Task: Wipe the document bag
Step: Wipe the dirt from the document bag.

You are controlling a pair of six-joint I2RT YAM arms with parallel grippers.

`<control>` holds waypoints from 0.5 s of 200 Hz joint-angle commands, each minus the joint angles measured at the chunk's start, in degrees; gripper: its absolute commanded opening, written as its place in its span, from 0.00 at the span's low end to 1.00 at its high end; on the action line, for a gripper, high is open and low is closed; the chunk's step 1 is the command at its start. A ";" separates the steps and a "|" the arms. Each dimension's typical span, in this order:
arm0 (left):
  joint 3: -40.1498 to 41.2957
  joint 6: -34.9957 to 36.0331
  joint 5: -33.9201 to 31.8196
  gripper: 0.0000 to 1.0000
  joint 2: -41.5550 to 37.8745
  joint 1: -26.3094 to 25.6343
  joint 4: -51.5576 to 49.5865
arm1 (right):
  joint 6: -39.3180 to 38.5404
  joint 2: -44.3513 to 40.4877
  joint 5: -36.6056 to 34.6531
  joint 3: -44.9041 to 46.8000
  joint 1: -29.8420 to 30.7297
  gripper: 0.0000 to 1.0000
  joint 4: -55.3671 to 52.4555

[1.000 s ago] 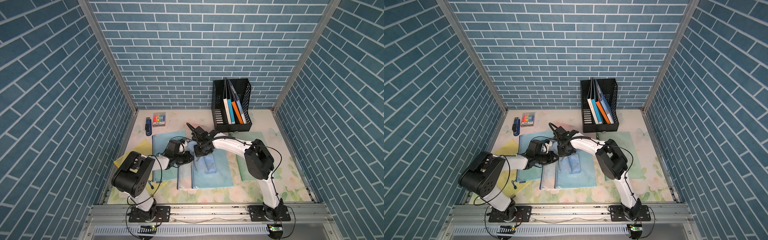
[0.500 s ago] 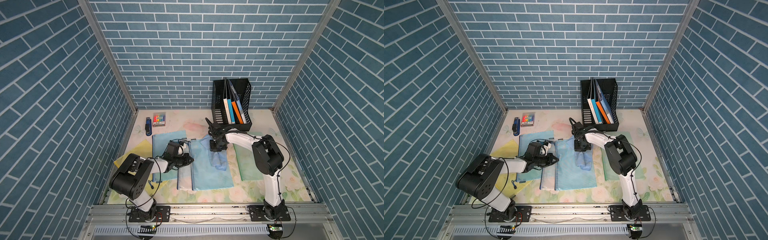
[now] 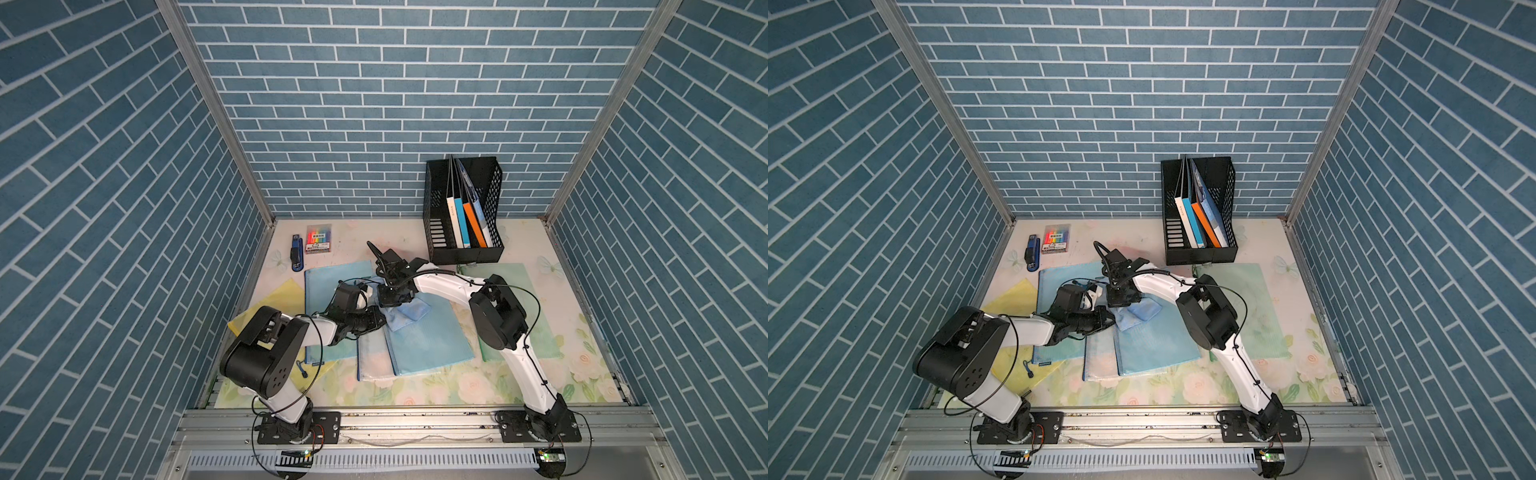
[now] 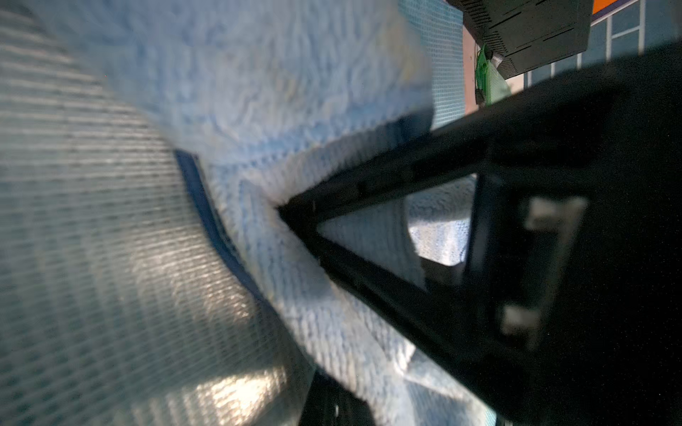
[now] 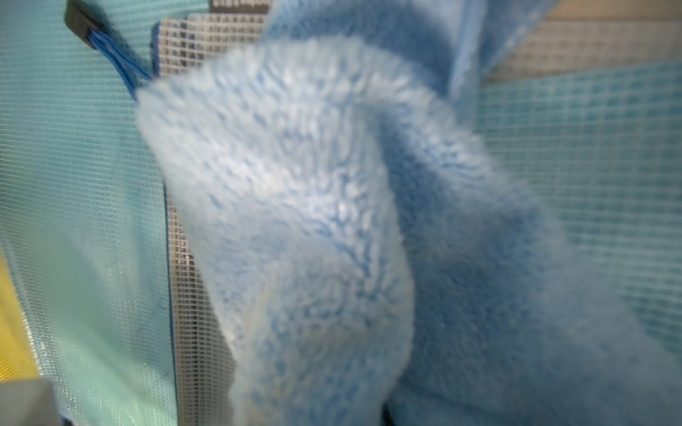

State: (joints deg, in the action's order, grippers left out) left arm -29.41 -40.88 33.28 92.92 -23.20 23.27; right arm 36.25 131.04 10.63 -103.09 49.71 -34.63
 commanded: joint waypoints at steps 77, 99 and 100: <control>1.05 -1.27 -1.48 0.03 1.06 -0.24 3.11 | -4.32 -14.96 -13.88 19.36 -15.10 0.00 -7.99; 0.34 0.10 -0.93 0.03 1.68 -0.20 1.66 | -3.97 -13.95 -12.24 18.47 -15.02 0.00 -7.71; 0.33 0.10 -0.93 0.03 1.75 -0.19 1.63 | -3.94 -13.87 -12.01 18.37 -14.96 0.00 -7.63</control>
State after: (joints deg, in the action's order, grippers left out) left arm -27.92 -42.46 32.47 93.38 -23.27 26.04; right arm 33.71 117.54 -0.27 -84.66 33.61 -39.70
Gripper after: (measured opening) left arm 0.064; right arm 0.070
